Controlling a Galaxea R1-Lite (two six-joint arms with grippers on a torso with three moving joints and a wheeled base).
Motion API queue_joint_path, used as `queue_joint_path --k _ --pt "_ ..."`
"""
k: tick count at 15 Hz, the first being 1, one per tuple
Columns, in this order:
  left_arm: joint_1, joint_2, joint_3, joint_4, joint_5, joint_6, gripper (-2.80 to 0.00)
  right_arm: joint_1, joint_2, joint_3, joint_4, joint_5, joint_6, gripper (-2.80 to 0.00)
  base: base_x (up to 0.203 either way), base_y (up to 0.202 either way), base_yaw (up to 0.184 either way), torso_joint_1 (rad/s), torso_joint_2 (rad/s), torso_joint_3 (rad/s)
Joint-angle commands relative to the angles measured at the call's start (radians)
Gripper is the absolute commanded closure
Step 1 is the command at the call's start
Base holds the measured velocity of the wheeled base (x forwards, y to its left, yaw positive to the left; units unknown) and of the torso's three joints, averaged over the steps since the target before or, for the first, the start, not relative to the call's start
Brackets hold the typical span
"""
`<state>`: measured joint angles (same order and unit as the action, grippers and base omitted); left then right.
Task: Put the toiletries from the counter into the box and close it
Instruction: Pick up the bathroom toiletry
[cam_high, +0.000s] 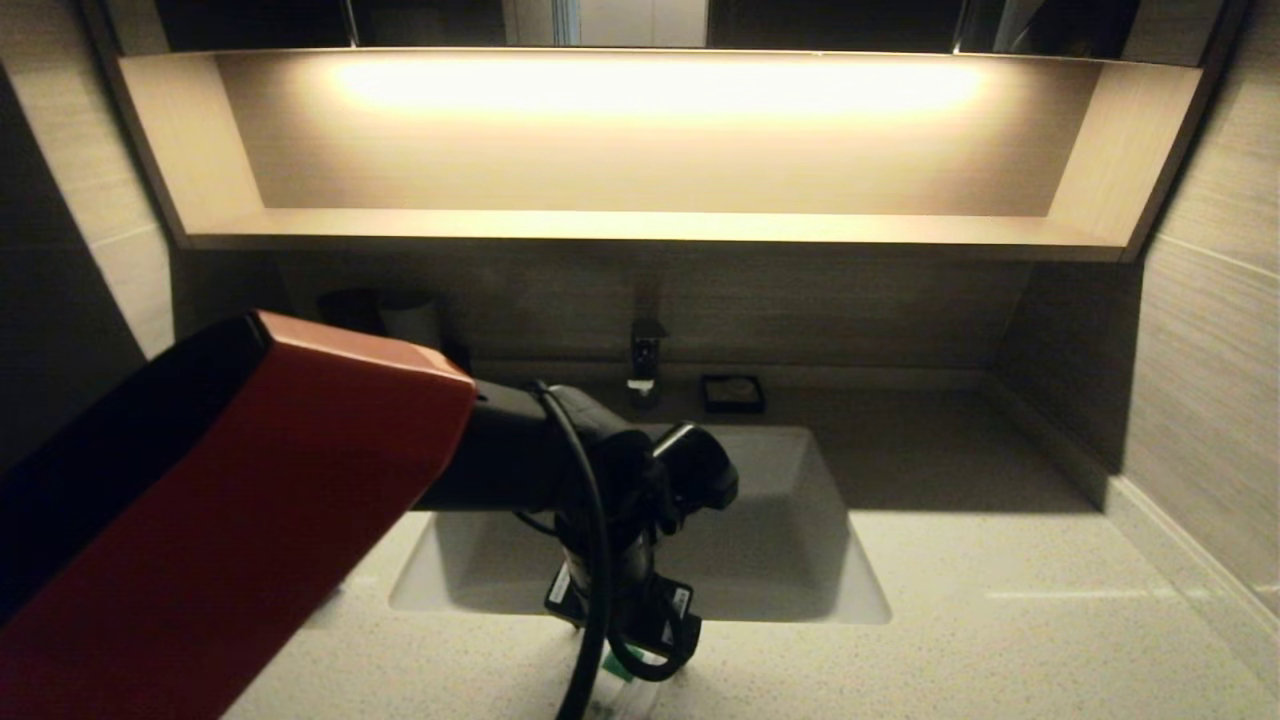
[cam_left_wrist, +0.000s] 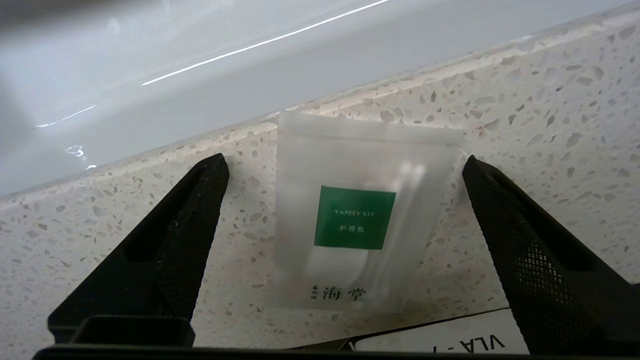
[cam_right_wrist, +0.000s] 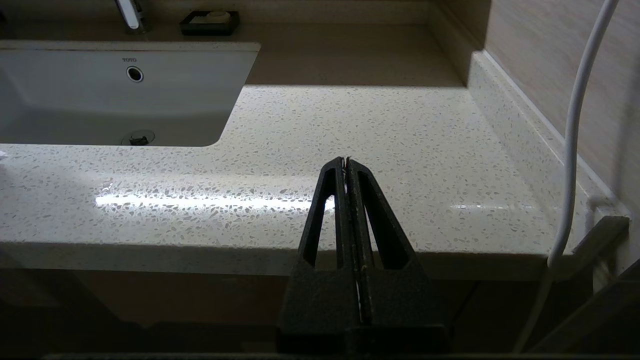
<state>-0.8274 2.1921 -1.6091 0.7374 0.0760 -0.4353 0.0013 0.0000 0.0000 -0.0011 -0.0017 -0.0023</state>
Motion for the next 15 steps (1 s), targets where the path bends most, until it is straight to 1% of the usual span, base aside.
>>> queue_joint_path --k 1,5,7,15 --pt "-0.001 0.003 0.000 0.002 -0.001 -0.003 -2.80 0.000 0.000 0.002 0.000 -0.001 -0.001 0.00 0.000 0.000 0.000 0.000 0.00 0.000" --pt "0.000 0.004 -0.009 0.003 -0.001 -0.016 -2.80 0.000 0.000 0.002 0.000 0.000 -0.001 0.00 0.000 0.000 0.000 0.000 0.00 0.000" --pt "0.000 0.006 -0.021 0.010 -0.001 -0.034 -2.80 0.000 0.000 0.002 0.000 0.000 -0.001 0.00 0.000 0.000 0.000 0.000 0.00 0.000" --pt "-0.001 0.011 -0.023 0.011 -0.002 -0.037 -2.80 0.000 0.000 0.002 0.000 0.000 -0.001 0.00 0.000 0.000 0.000 0.000 0.00 0.000"
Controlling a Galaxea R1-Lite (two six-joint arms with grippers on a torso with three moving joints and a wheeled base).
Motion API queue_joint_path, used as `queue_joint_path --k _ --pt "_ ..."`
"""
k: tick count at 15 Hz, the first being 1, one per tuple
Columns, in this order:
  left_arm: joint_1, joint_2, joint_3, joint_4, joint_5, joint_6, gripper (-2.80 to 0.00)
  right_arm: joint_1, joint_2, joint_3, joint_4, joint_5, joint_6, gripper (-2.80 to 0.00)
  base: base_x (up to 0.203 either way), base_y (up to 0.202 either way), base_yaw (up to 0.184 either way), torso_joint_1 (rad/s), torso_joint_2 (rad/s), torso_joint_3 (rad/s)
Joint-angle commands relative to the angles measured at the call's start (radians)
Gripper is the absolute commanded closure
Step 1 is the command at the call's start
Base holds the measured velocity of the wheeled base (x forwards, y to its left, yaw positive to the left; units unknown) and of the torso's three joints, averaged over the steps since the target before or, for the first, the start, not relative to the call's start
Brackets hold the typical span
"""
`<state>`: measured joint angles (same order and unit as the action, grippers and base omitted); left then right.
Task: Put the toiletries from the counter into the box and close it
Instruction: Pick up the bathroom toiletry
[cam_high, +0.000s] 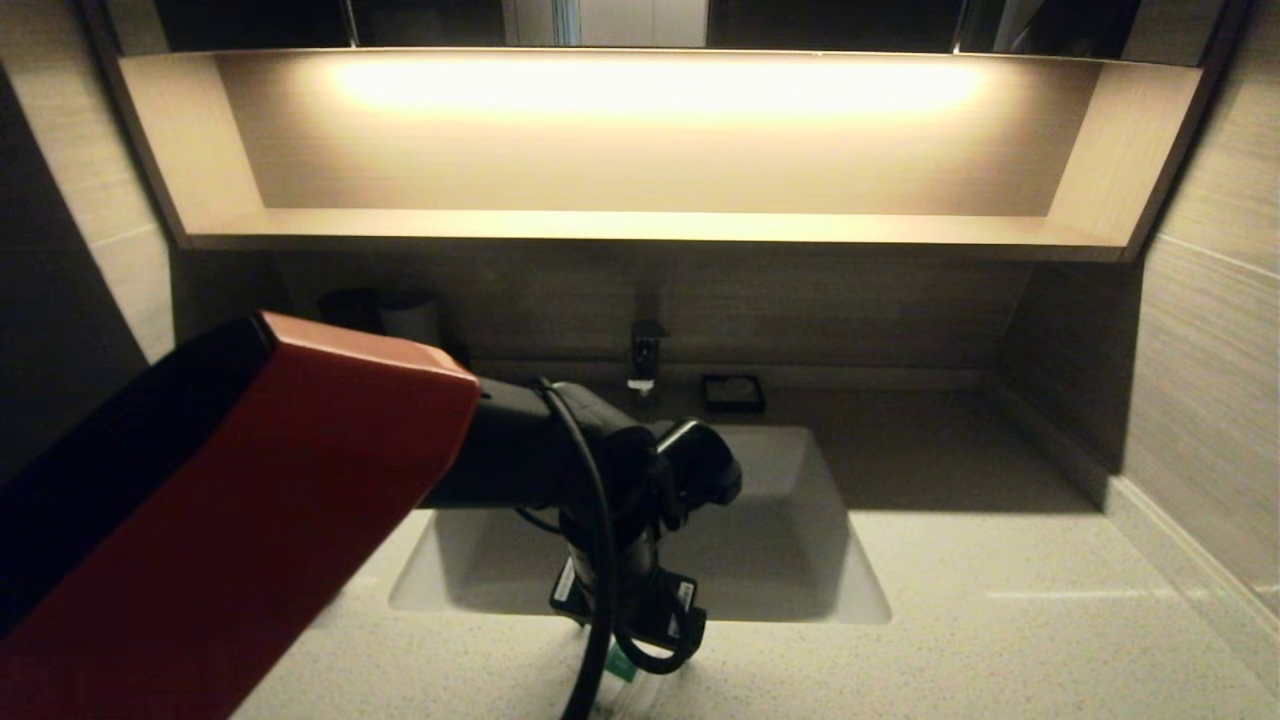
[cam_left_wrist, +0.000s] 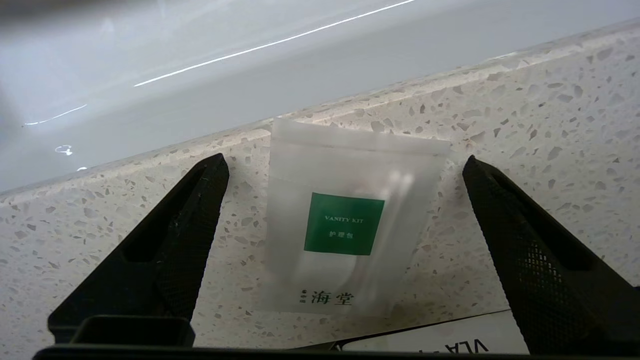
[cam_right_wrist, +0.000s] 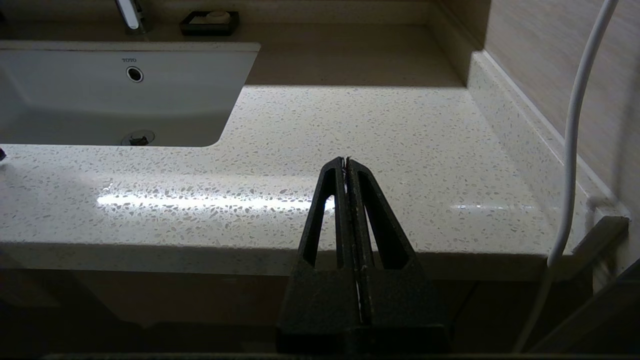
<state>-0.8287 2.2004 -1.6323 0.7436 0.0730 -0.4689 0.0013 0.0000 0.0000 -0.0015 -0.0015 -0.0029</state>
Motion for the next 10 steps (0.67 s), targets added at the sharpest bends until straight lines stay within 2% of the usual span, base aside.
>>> queue_joint_path --k 1,10 --pt "0.000 0.002 0.000 0.005 0.001 -0.004 -2.80 0.000 0.000 0.002 0.000 -0.001 0.000 0.00 0.000 0.000 0.000 0.000 0.00 0.000" --pt "0.000 -0.001 0.003 0.006 0.002 -0.002 -2.80 0.000 0.000 0.002 0.000 0.000 0.000 0.00 0.000 0.000 0.000 0.000 0.00 0.000"
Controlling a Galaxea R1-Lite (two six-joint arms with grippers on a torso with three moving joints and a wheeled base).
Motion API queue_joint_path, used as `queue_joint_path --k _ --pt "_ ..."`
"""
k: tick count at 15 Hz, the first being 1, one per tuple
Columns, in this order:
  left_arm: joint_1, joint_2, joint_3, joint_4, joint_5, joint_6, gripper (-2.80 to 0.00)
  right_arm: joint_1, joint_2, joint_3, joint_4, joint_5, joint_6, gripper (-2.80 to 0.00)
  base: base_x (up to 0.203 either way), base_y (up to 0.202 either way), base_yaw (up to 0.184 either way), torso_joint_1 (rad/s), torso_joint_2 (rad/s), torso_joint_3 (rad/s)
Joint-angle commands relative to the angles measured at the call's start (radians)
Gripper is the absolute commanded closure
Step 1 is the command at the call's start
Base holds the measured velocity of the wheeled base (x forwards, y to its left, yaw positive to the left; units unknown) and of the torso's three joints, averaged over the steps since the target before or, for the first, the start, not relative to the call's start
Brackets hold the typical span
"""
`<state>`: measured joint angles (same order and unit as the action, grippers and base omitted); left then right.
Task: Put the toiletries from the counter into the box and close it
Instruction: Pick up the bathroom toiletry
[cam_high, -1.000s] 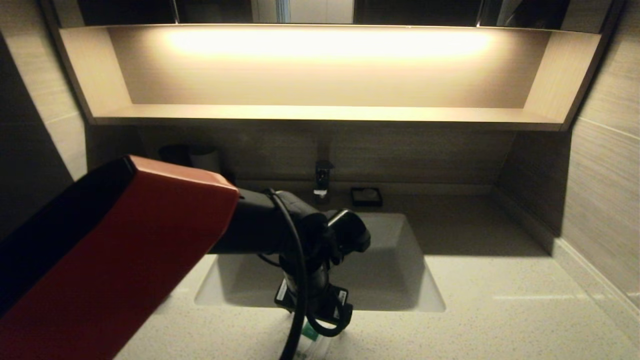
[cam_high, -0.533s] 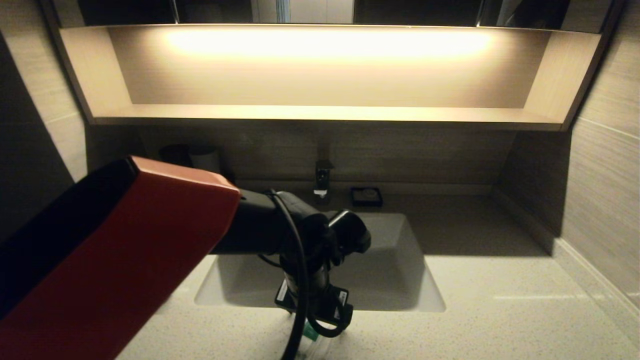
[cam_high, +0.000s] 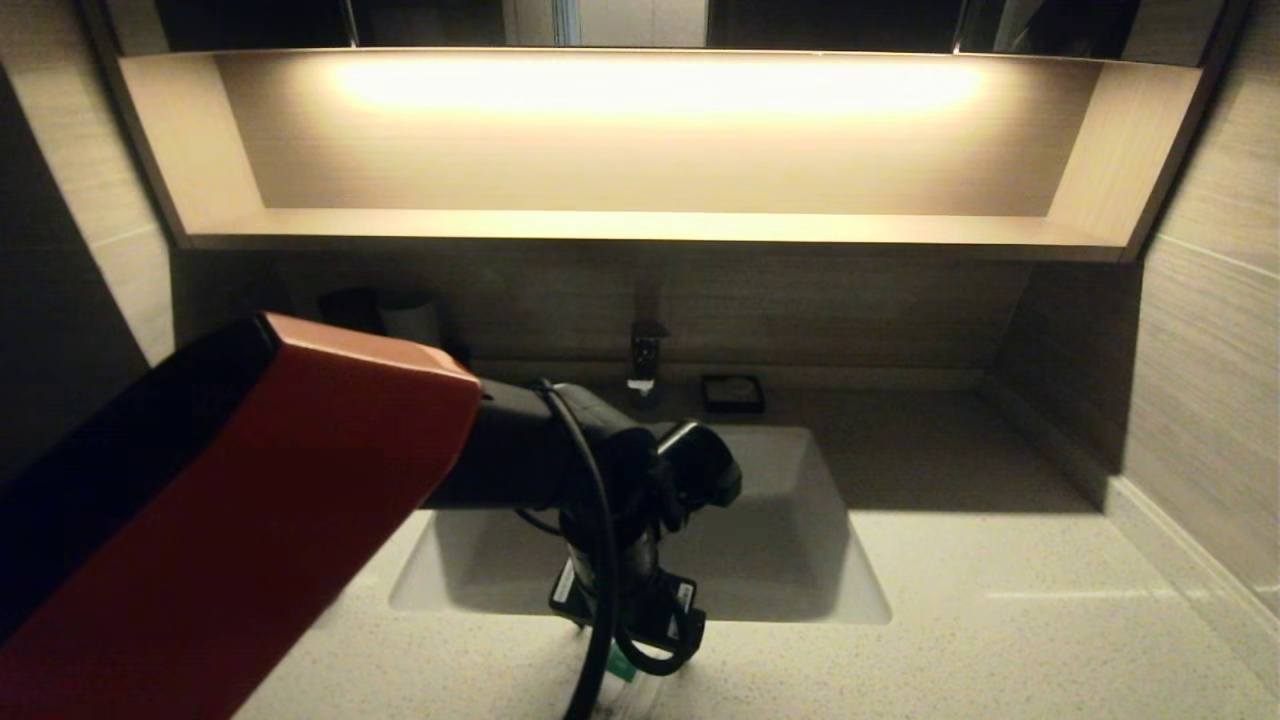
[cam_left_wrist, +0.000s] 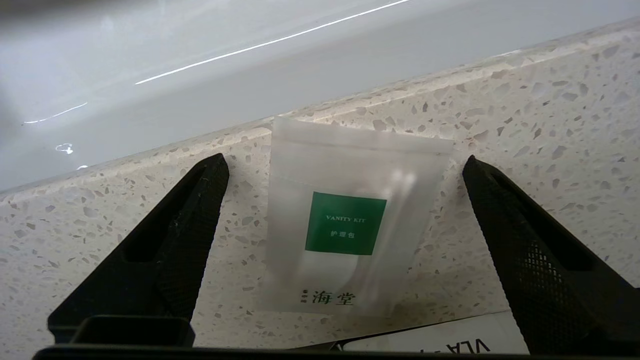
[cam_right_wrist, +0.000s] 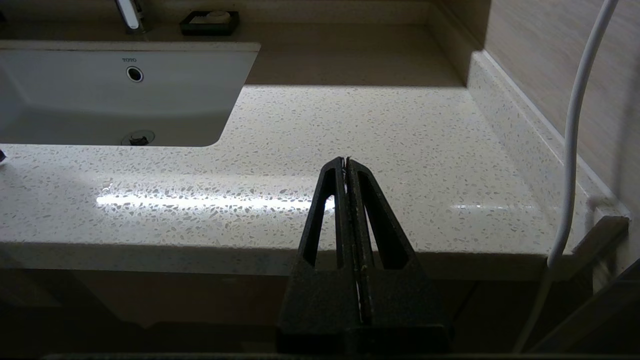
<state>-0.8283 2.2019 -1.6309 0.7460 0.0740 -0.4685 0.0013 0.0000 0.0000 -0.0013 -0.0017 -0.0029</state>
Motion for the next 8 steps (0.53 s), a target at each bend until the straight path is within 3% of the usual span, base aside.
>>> queue_joint_path --k 1,8 --pt "0.000 -0.004 0.000 0.004 0.001 -0.002 0.00 0.000 0.000 0.002 0.000 0.000 0.000 0.00 0.000 0.000 0.000 0.000 0.00 0.000" --pt "0.000 -0.002 0.001 0.026 0.004 -0.001 0.00 0.000 0.000 0.002 0.000 0.000 0.000 0.00 0.000 0.000 0.000 0.000 0.00 0.000"
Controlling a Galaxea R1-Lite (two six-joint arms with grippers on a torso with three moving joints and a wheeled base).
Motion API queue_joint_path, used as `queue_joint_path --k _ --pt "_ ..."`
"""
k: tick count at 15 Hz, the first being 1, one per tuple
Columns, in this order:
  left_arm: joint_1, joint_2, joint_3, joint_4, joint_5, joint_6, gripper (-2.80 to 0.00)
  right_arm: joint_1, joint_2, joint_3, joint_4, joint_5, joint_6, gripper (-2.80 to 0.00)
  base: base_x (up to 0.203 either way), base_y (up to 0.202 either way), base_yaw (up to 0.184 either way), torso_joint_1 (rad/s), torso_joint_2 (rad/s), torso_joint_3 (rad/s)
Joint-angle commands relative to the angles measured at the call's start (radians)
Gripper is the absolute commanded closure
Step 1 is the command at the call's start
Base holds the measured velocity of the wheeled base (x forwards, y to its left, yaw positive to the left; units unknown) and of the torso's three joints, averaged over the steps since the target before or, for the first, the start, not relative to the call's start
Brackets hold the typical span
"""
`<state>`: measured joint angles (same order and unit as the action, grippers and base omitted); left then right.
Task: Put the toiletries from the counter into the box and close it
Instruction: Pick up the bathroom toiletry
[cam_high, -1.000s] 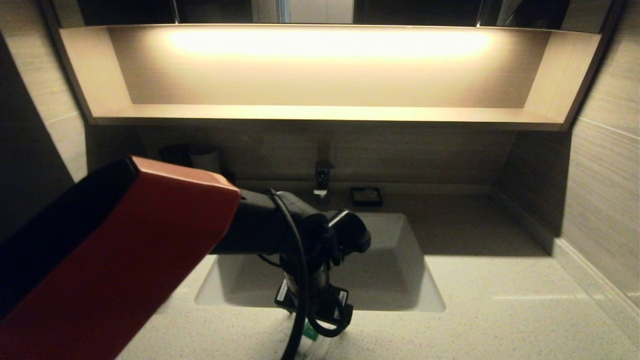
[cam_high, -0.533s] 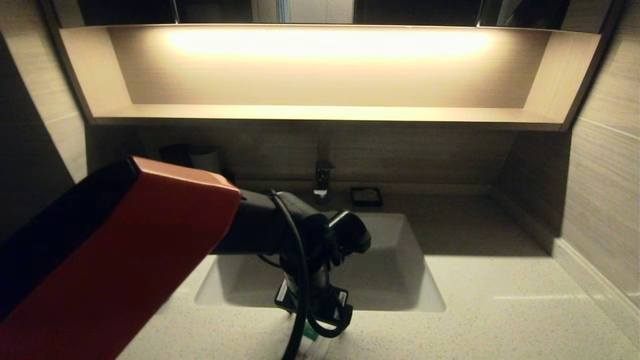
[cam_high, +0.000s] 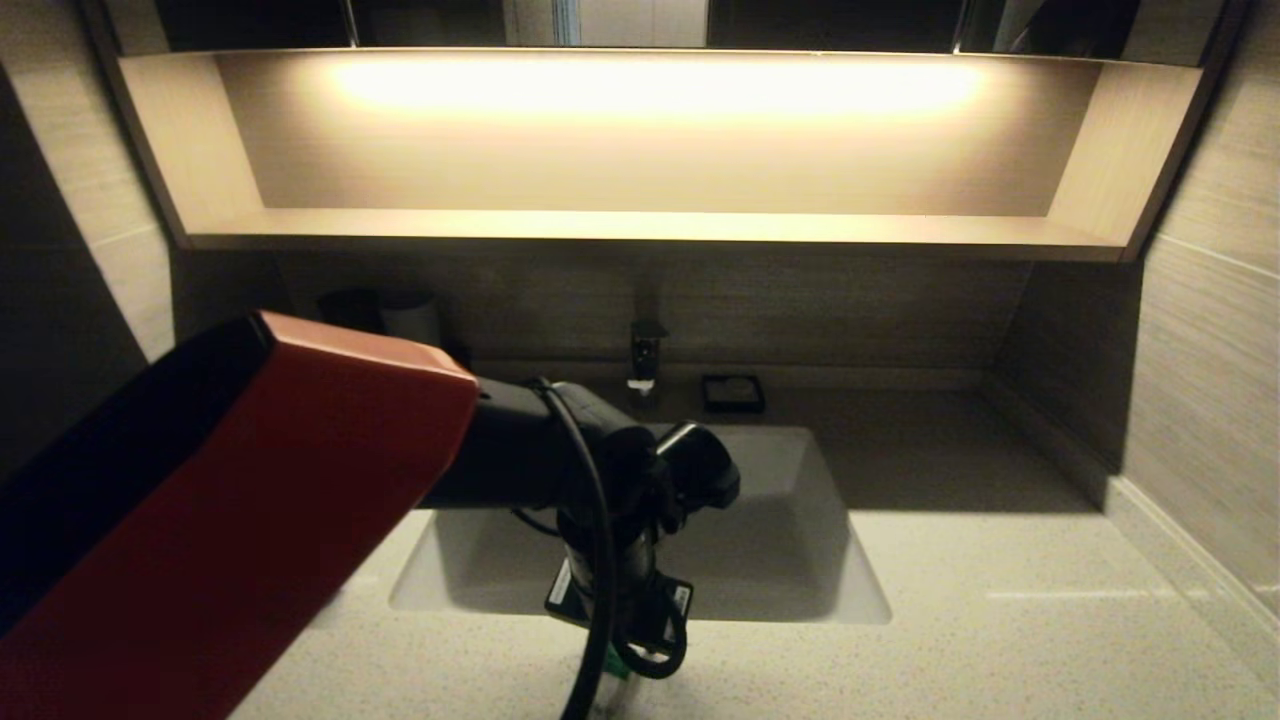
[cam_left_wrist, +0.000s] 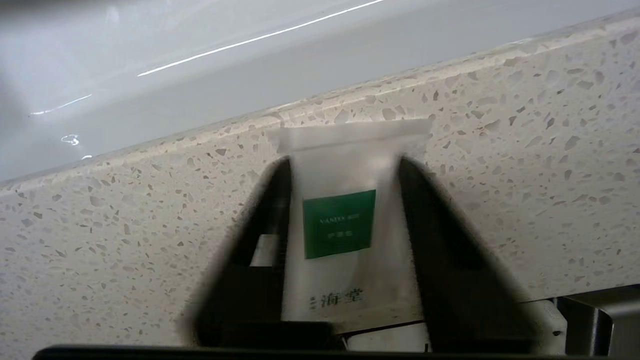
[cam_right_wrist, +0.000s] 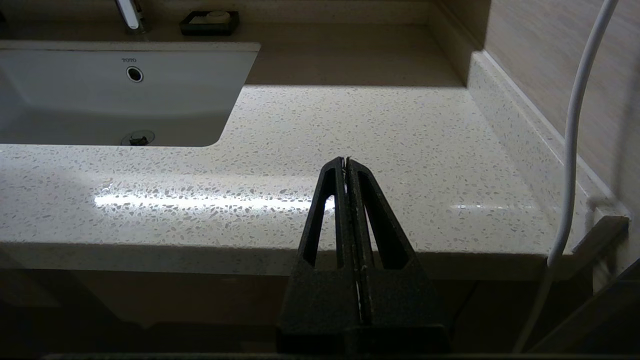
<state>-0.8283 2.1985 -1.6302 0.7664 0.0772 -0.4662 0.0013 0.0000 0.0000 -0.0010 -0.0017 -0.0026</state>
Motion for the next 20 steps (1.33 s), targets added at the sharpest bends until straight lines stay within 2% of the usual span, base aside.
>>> queue_joint_path --k 1,3,11,13,15,20 --pt "0.000 0.004 0.003 0.016 0.001 0.000 0.00 0.000 0.000 0.002 -0.001 0.000 0.000 0.00 0.000 0.000 0.000 0.000 0.00 0.000" --pt "0.000 0.007 -0.003 0.045 0.001 0.006 0.00 0.000 0.000 0.000 -0.001 0.000 0.000 0.00 0.000 0.000 0.000 0.000 0.00 0.000" --pt "0.003 -0.010 -0.035 0.036 0.009 -0.009 0.00 0.000 0.000 0.002 -0.001 0.000 0.000 0.00 0.000 0.000 0.000 0.000 0.00 0.000" --pt "0.006 -0.025 -0.058 0.036 0.033 -0.049 0.00 0.000 0.000 0.002 -0.001 0.000 0.000 0.00 0.000 0.000 0.000 0.000 0.00 0.000" --pt "0.019 -0.041 -0.073 0.036 0.063 -0.065 0.00 0.000 0.000 0.002 -0.001 0.000 0.000 0.00 0.000 0.000 0.000 0.000 0.00 0.000" --pt "0.105 -0.122 -0.072 0.053 0.072 -0.057 0.00 0.000 0.000 0.002 -0.001 0.000 0.000 0.00 0.000 0.000 0.000 0.000 0.00 0.000"
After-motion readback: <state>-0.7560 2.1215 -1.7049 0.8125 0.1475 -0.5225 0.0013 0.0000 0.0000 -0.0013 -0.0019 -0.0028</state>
